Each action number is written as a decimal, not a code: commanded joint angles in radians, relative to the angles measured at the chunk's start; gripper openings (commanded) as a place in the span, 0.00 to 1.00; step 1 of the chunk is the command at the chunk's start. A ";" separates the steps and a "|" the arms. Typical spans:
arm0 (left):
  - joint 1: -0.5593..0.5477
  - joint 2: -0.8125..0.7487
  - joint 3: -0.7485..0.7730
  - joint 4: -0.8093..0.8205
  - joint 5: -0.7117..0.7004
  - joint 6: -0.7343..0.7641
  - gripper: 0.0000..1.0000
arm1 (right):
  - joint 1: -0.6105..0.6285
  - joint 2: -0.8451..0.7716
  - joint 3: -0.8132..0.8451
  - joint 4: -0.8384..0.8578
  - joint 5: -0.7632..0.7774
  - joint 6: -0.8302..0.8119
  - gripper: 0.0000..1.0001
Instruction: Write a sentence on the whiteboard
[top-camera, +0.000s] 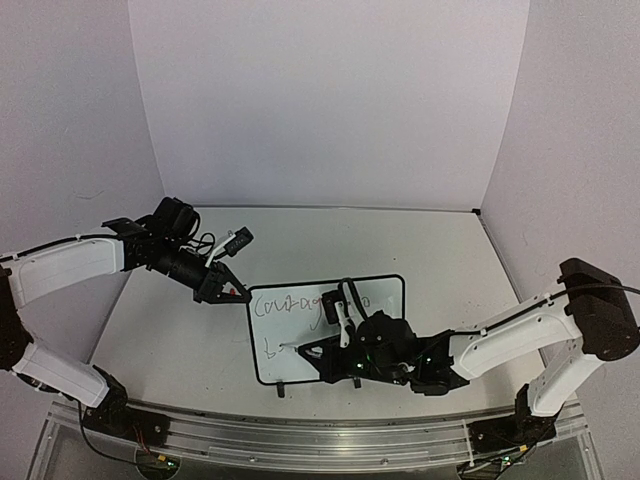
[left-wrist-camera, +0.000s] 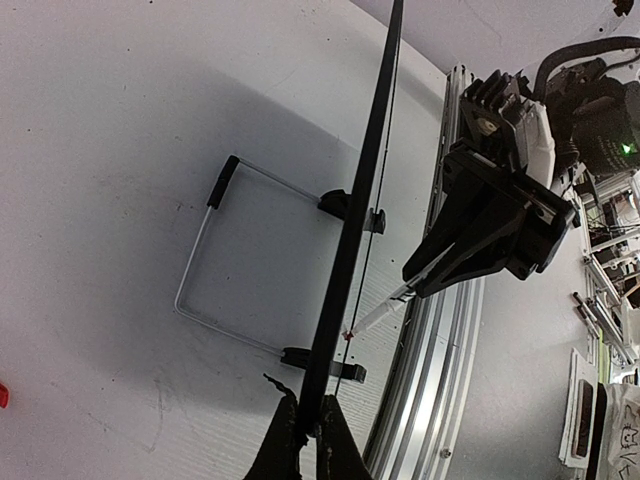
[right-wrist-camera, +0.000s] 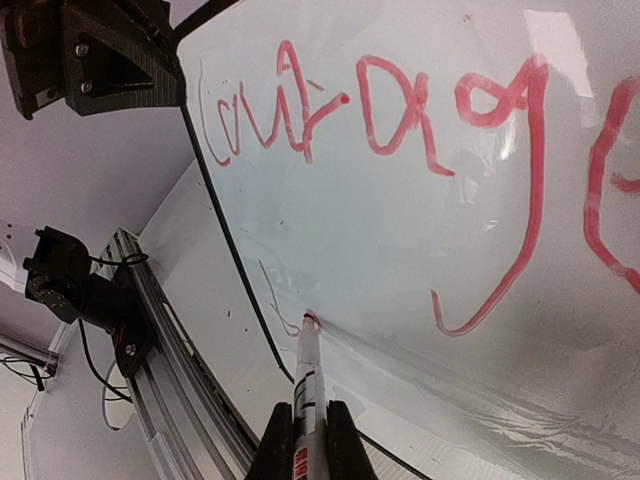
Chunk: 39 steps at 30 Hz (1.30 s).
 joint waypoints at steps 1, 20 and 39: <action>-0.016 0.020 0.012 -0.017 -0.061 0.012 0.00 | -0.004 0.015 0.002 -0.017 -0.010 0.019 0.00; -0.017 0.026 0.014 -0.016 -0.058 0.012 0.00 | -0.004 -0.035 -0.008 -0.076 0.006 0.020 0.00; -0.017 0.031 0.012 -0.016 -0.060 0.012 0.00 | -0.004 -0.136 -0.106 -0.019 0.076 0.023 0.00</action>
